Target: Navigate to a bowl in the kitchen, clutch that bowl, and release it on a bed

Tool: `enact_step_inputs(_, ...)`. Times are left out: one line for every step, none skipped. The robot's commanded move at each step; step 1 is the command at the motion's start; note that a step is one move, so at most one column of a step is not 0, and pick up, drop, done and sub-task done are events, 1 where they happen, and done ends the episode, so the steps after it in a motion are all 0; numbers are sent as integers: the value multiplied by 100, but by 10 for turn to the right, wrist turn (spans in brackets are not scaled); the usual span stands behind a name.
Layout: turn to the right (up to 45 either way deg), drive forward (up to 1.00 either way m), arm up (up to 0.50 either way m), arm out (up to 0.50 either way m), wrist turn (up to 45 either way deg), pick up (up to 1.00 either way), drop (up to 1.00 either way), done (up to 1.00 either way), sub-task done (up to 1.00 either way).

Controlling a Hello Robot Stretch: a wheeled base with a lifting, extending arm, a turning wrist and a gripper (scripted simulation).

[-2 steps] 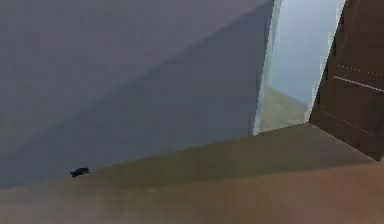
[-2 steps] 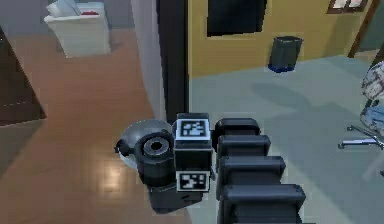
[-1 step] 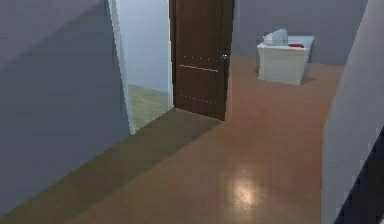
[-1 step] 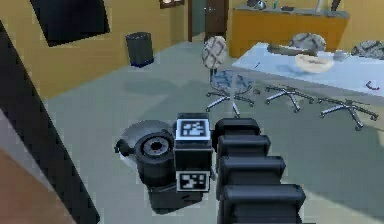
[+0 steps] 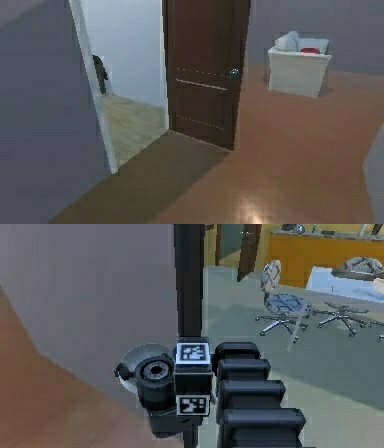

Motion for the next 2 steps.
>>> enact_step_inputs(-60, 0, 0, 0, 0, 0, 0, 0, 0)
enact_step_inputs(0, 100, 0, 0, 0, 0, 0, 0, 0)
